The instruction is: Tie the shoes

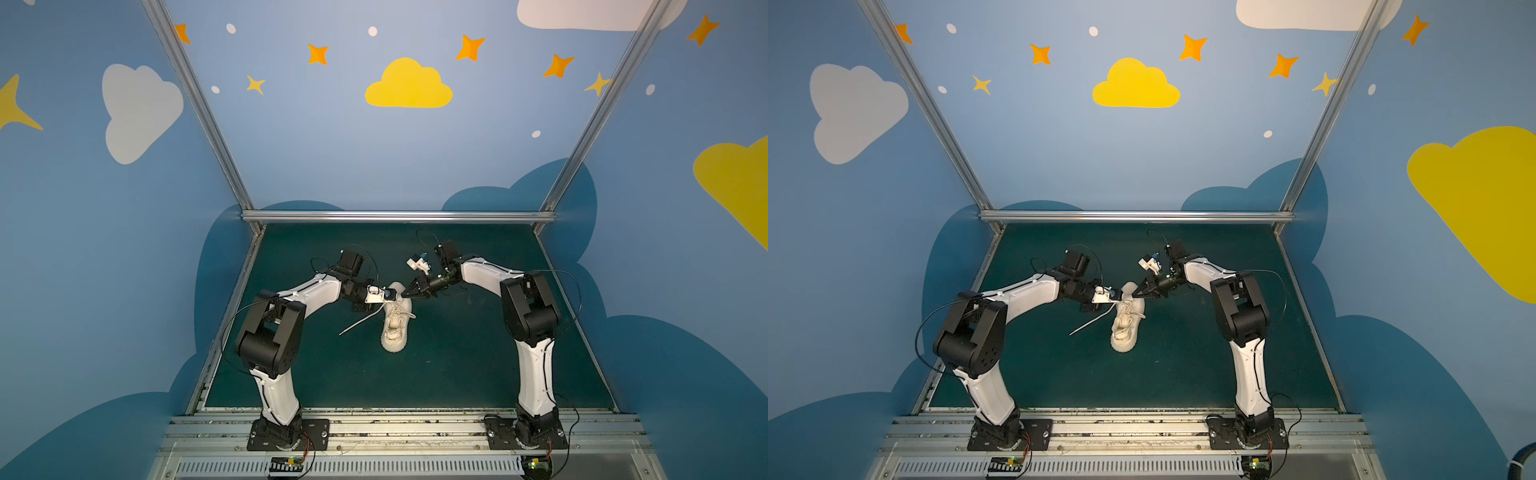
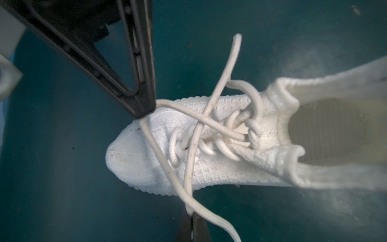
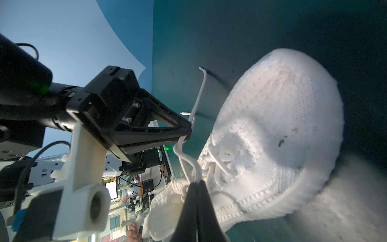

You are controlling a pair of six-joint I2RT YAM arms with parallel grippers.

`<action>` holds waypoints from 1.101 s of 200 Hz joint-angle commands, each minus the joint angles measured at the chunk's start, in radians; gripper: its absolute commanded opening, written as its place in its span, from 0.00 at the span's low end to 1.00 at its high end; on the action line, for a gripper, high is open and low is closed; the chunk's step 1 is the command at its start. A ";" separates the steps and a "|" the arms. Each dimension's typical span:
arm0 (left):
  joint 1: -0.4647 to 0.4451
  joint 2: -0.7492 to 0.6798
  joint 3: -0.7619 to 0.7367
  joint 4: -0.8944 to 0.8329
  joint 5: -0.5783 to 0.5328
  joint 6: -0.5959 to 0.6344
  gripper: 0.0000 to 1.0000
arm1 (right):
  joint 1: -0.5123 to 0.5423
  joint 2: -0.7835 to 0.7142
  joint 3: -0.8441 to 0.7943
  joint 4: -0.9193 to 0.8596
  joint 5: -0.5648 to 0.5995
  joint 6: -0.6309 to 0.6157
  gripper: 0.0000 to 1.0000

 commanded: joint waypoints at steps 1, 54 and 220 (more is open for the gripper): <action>-0.012 -0.035 -0.026 -0.016 0.001 0.008 0.03 | 0.000 0.040 0.041 -0.004 0.000 0.026 0.00; -0.024 -0.066 -0.033 0.009 -0.046 -0.019 0.03 | -0.003 0.069 0.075 -0.052 0.027 0.047 0.00; -0.108 -0.151 -0.049 0.014 -0.018 -0.050 0.03 | 0.017 0.078 0.136 -0.103 0.023 0.059 0.00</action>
